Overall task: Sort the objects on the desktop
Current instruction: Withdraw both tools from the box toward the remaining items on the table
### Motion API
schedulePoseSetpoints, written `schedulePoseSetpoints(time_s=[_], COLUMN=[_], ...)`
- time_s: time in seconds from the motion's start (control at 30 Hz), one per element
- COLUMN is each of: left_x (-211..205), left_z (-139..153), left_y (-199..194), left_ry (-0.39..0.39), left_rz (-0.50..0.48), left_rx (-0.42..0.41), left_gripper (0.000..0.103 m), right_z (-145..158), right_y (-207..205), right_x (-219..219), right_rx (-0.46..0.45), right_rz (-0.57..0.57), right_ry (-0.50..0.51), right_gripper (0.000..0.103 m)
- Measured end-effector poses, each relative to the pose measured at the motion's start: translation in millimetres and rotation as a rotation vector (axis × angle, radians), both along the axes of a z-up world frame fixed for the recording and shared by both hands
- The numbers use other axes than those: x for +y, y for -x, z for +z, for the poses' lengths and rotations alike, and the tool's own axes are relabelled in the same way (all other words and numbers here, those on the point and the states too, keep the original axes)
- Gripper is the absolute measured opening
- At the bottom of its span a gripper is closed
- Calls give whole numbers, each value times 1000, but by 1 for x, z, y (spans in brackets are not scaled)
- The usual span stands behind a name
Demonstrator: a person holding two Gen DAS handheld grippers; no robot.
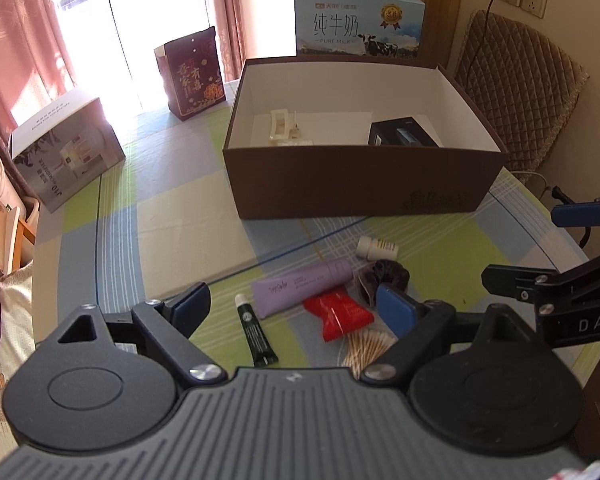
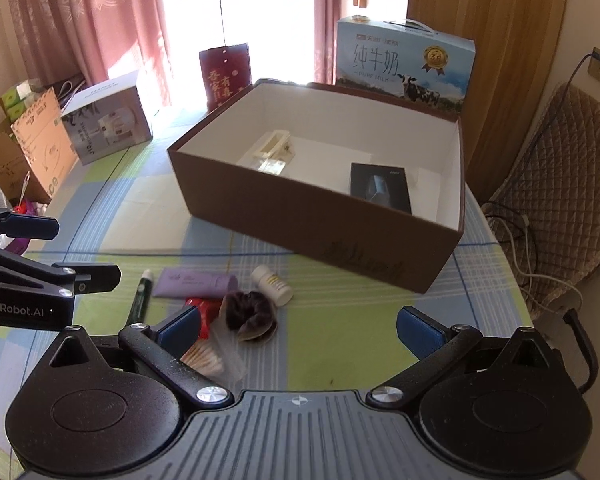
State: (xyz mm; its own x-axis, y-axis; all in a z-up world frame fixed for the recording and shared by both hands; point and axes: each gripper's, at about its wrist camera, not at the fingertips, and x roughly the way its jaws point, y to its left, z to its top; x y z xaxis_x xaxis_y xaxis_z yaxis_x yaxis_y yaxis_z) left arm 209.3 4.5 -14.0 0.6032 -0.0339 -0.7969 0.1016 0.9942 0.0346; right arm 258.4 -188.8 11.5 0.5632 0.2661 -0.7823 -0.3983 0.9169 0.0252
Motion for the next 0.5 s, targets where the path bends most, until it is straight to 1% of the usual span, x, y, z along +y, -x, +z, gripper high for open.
schedulePoseSetpoints(time_s=[0.33, 0.5], left_x=[8, 13], left_z=[-11, -17], left_y=[22, 30], left_ry=[16, 11], left_rz=[13, 17], left_rx=[22, 35], left_gripper=[88, 88], right_z=[-9, -17], right_y=[17, 23], right_x=[7, 9], right_rx=[38, 63], right_rz=[9, 0], right_ry=[-16, -28], right_gripper=[101, 101])
